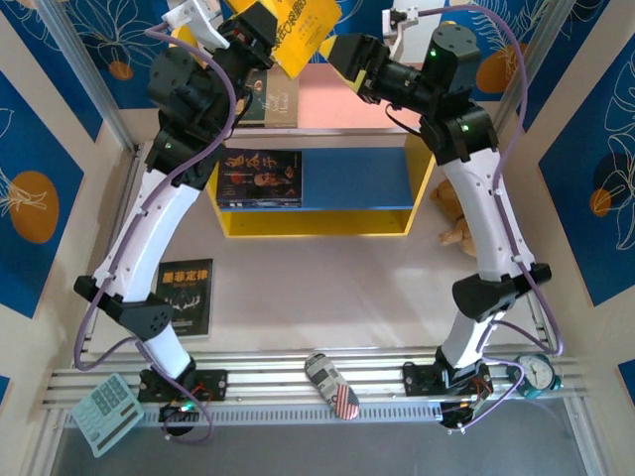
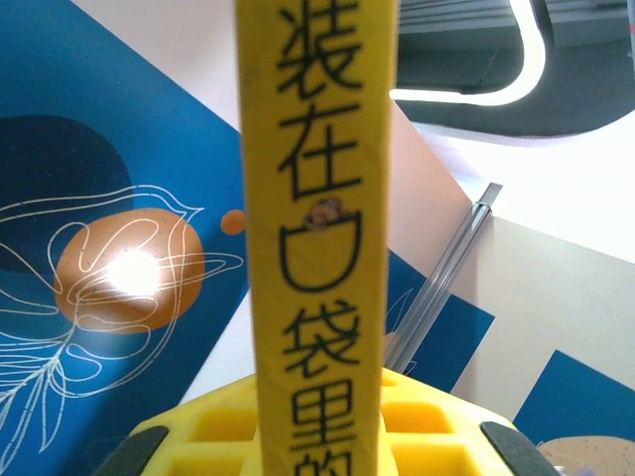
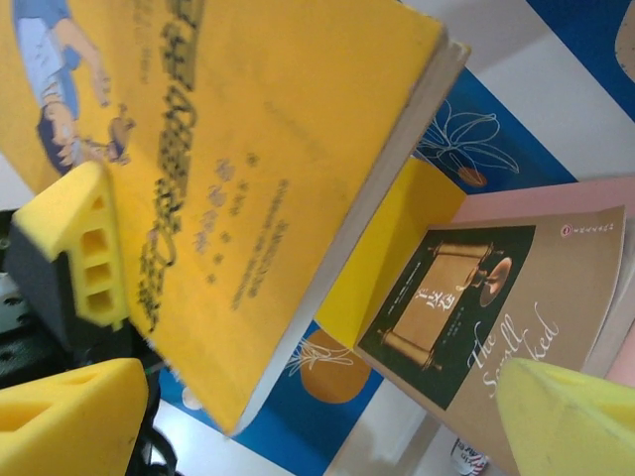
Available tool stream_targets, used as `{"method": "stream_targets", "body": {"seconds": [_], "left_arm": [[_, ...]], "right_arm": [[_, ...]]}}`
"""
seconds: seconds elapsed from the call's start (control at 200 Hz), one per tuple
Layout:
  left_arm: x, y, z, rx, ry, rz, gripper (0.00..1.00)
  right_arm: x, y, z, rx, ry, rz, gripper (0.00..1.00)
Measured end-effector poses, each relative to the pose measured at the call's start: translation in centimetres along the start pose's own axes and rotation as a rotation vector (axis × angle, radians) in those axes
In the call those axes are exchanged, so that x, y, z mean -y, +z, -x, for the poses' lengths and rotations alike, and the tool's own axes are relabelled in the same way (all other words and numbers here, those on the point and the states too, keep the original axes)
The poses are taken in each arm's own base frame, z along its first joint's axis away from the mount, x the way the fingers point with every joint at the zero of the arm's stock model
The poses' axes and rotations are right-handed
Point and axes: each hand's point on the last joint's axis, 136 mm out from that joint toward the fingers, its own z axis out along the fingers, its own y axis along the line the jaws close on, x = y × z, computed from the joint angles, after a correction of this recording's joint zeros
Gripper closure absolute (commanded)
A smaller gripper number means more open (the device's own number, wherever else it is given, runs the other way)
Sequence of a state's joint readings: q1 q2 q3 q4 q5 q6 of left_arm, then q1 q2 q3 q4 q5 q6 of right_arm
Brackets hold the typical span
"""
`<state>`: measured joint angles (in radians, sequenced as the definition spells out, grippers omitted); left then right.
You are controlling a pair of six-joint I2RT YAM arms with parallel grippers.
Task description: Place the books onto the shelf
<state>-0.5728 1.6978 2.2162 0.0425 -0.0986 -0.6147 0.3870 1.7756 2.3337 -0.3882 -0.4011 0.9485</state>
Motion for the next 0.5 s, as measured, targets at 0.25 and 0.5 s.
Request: {"method": "stream_targets", "body": {"seconds": [0.25, 0.5], "left_arm": [[-0.8, 0.5, -1.0, 0.031, -0.053, -0.012, 1.00], [-1.8, 0.7, -2.0, 0.049, -0.097, -0.008, 1.00]], "right_arm": [[0.5, 2.7, 0.3, -0.003, 0.042, 0.044, 0.17], [-0.8, 3.9, 0.4, 0.007, 0.064, 0.117, 0.52]]}}
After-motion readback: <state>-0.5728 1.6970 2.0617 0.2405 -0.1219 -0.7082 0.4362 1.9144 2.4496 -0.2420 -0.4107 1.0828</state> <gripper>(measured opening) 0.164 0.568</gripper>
